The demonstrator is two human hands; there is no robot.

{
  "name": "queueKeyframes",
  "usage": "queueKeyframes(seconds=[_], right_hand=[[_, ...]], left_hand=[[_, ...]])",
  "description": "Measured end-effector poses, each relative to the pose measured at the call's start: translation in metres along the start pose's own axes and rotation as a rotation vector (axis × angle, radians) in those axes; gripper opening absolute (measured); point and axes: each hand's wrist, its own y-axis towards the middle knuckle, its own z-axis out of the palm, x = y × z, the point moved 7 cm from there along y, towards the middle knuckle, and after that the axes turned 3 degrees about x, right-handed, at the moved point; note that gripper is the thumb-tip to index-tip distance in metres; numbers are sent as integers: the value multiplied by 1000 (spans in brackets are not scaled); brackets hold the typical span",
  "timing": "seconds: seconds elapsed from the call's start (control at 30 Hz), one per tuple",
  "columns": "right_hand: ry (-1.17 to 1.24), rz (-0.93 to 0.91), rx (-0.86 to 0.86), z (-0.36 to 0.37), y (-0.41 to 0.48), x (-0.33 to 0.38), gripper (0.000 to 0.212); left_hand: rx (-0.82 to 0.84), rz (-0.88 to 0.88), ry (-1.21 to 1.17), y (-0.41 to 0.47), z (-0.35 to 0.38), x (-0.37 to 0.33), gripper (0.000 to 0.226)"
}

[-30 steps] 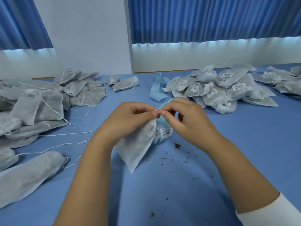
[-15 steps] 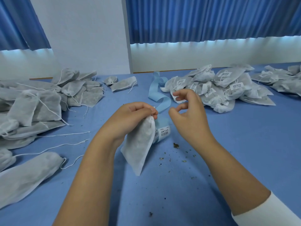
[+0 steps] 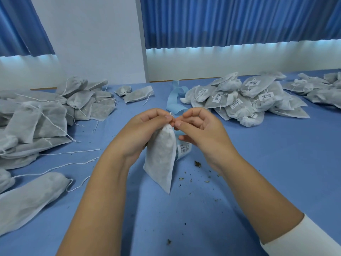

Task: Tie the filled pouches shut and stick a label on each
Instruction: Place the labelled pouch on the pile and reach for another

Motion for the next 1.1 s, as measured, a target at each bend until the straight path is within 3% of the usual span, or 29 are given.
queueKeyframes(seconds=[0.2,0.37,0.43,0.77,0.9,1.1], right_hand=[[-103,-1,33,-2,3,1,20],[-559,-178,33,5,-2,6,16],[-630,-185,17,7,-3,3,16],[-680,-203,-15,1,0,-2,26],[-659,-220,-46,0,-1,-2,20],[-523,-206,-89,-1,-1,2,24]], left_hand=[[25,-43,-2,0,3,3,25],[-67,-43,96,2,4,4,16],[-114,-24,142,3,4,4,14],[-235,129,393,3,12,-4,21],[-264,156,698,4,8,-8,15],[-207,97,569,8,5,0,19]])
